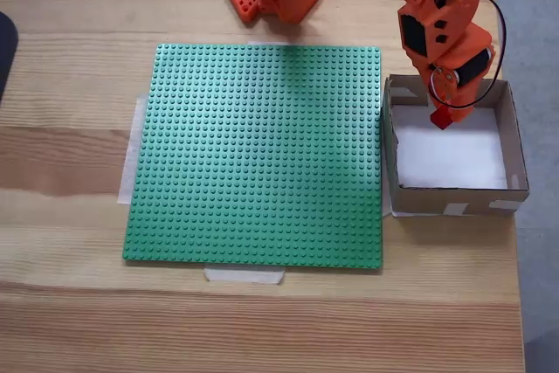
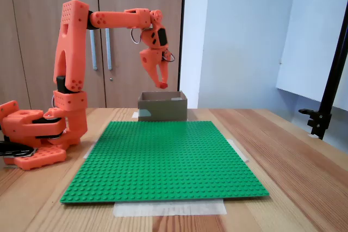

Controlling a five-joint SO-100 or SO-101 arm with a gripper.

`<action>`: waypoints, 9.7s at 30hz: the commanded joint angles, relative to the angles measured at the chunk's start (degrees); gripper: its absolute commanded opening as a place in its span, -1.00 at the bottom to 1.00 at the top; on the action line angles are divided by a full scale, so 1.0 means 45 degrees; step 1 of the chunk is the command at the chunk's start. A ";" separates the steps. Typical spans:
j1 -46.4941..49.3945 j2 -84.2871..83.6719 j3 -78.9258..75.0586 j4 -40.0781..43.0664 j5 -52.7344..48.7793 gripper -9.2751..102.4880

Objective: Pick the red lego block and put it in the box.

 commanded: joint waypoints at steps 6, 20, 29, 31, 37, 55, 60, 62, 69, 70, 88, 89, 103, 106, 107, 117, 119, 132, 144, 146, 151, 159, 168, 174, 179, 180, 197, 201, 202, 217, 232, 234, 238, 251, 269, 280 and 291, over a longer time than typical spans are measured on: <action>-0.0020 0.0117 -0.0586 -0.0137 0.0195 -0.76; -0.0039 0.0117 -0.0586 -0.0117 0.0352 -0.65; -0.0156 0.0254 -0.0547 -0.0137 0.0449 -0.55; -0.0176 0.0273 -0.0547 -0.0156 0.0469 -0.54; 0.0098 0.2129 0.0977 -0.0840 0.0078 -0.65; 0.4102 1.1250 0.8027 -0.2988 -0.1055 -0.85; 0.5391 1.3047 1.0195 -0.4082 -0.0137 -0.85; 0.5977 1.3711 1.0957 -0.4434 0.0449 -0.85; 0.7852 1.6445 1.3926 -0.5918 0.1758 -0.85; 0.8008 1.6699 1.4277 -0.5957 0.1660 -0.85; 0.9590 2.0293 2.0723 -0.7617 -0.0059 -0.85; 0.9609 2.0527 2.0957 -0.7598 -0.0254 -0.85; 0.9824 2.2402 2.3477 -0.7500 -0.1270 -0.85; 0.9746 2.2480 2.3789 -0.7500 -0.1328 -0.85; 0.9727 2.2480 2.3848 -0.7500 -0.1367 -0.85; 0.9629 2.2930 2.4609 -0.7793 -0.1641 -0.85; 0.9629 2.2930 2.4707 -0.7793 -0.1641 -0.85; 0.9707 2.2930 2.5977 -0.7988 -0.1895 -0.85; 0.9766 2.2930 2.6270 -0.8145 -0.2129 -0.85; 0.9766 2.2930 2.6270 -0.8145 -0.2148 -0.85; 0.9805 2.2930 2.6270 -0.8145 -0.2129 -0.85; 0.9844 2.2930 2.6270 -0.8125 -0.2109 -0.85; 0.9941 2.2930 2.6270 -0.8125 -0.2012 -0.85; 0.9941 2.2930 2.6270 -0.8125 -0.2031 -0.85; 0.9941 2.2930 2.6270 -0.8125 -0.2031 -0.85; 0.9941 2.2930 2.6270 -0.8125 -0.2031 -0.85; 0.9941 2.2930 2.6270 -0.8125 -0.2031 -0.85; 0.9941 2.2930 2.6270 -0.8125 -0.2031 -0.85; 0.9941 2.2930 2.6270 -0.8125 -0.2031 -0.85; 0.9941 2.2930 2.6270 -0.8125 -0.2031 -0.85; 0.9941 2.2930 2.6270 -0.8125 -0.2031 -0.85; 0.9941 2.2930 2.6270 -0.8125 -0.2031 -0.85; 0.9941 2.2930 2.6270 -0.8125 -0.2031 -0.85; 0.9941 2.2930 2.6270 -0.8125 -0.2031 -0.85; 0.9941 2.2930 2.6270 -0.8125 -0.2031 -0.85; 0.9941 2.2930 2.6270 -0.8125 -0.2031 -0.85; 0.9941 2.2930 2.6270 -0.8125 -0.2031 -0.85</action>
